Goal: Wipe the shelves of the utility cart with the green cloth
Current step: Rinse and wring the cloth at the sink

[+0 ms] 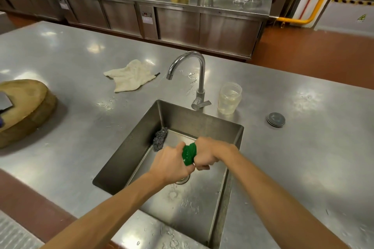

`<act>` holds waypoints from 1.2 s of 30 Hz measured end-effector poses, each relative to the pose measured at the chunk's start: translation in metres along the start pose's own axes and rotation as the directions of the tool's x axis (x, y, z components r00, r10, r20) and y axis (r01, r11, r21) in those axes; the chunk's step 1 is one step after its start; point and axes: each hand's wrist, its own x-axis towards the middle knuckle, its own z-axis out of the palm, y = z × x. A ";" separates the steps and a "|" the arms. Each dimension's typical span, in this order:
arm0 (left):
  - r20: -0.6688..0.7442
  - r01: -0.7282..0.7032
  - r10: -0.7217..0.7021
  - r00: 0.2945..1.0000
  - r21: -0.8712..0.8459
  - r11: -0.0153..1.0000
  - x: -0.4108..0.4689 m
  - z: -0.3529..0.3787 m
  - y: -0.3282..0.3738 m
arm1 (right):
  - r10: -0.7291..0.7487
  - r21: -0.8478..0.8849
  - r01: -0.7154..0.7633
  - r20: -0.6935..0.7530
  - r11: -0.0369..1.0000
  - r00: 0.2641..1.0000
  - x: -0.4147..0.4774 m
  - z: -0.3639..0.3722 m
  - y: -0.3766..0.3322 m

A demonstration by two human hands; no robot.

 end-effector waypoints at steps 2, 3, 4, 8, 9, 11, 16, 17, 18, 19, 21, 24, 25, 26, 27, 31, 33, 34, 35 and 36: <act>-0.001 -0.022 0.022 1.000 0.013 1.000 -0.004 0.003 0.001 | -0.020 0.022 0.020 -0.001 1.000 1.000 -0.001 0.006 0.005; 0.003 -0.030 0.030 1.000 0.038 0.999 -0.005 0.003 0.003 | -0.038 0.036 0.040 -0.037 0.999 0.999 -0.002 0.012 0.007; 0.013 -0.040 0.039 0.999 0.071 0.997 -0.005 0.002 0.005 | -0.062 0.041 0.066 -0.096 0.997 0.993 -0.003 0.018 0.010; 0.068 -0.077 0.068 0.995 0.134 0.988 -0.005 -0.003 0.011 | -0.080 0.092 0.122 -0.367 0.988 0.927 -0.019 0.045 0.023; 0.076 -0.089 0.080 0.994 0.136 0.987 -0.006 -0.003 0.015 | -0.078 0.141 0.145 -0.399 0.979 0.914 -0.025 0.049 0.029; 0.073 -0.114 0.106 0.992 0.114 0.987 -0.011 -0.001 0.026 | -0.088 0.236 0.210 -0.439 0.949 0.894 -0.044 0.053 0.042; 0.067 -0.091 0.102 0.993 -0.149 0.985 -0.024 0.012 0.083 | 0.063 0.514 0.250 -0.516 0.821 0.854 -0.108 0.063 0.088; 0.091 -0.089 0.110 0.990 -0.205 0.975 -0.026 0.017 0.099 | 0.131 0.594 0.240 -0.512 0.768 0.849 -0.123 0.066 0.098; 0.114 -0.078 0.114 0.987 -0.278 0.957 -0.029 0.022 0.115 | 0.178 0.654 0.251 -0.516 0.714 0.838 -0.139 0.071 0.108; 0.135 -0.063 0.119 0.984 -0.359 0.931 -0.033 0.026 0.132 | 0.223 0.692 0.269 -0.533 0.670 0.816 -0.155 0.077 0.118; 0.193 -0.034 0.151 0.969 -0.506 0.862 -0.043 0.036 0.168 | 0.317 0.721 0.320 -0.597 0.614 0.737 -0.187 0.091 0.138; 0.253 -0.035 0.255 0.933 -0.641 0.767 -0.064 0.050 0.223 | 0.474 0.752 0.377 -0.643 0.541 0.602 -0.239 0.118 0.164; 0.263 -0.034 0.280 0.923 -0.670 0.741 -0.071 0.054 0.241 | 0.527 0.766 0.395 -0.639 0.508 0.561 -0.257 0.127 0.173; 0.272 -0.031 0.303 0.913 -0.696 0.717 -0.079 0.059 0.258 | 0.572 0.775 0.414 -0.632 0.478 0.524 -0.277 0.136 0.180; 0.285 -0.026 0.329 0.900 -0.720 0.694 -0.089 0.062 0.275 | 0.616 0.785 0.429 -0.618 0.447 0.489 -0.297 0.146 0.190; 0.382 0.084 0.396 0.835 -0.799 0.595 -0.137 0.079 0.347 | 0.769 0.801 0.505 -0.532 0.321 0.354 -0.380 0.192 0.225; 0.421 0.174 0.375 0.826 -0.823 0.541 -0.164 0.091 0.384 | 0.825 0.787 0.549 -0.490 0.281 0.280 -0.422 0.220 0.242; 0.443 0.213 0.374 0.815 -0.829 0.517 -0.179 0.098 0.402 | 0.846 0.783 0.567 -0.465 0.256 0.259 -0.443 0.236 0.249; 0.466 0.249 0.372 0.803 -0.829 0.501 -0.194 0.105 0.420 | 0.863 0.780 0.585 -0.436 0.222 0.253 -0.462 0.250 0.255; 0.492 0.285 0.364 0.791 -0.823 0.492 -0.209 0.113 0.437 | 0.877 0.776 0.603 -0.406 0.183 0.256 -0.484 0.265 0.259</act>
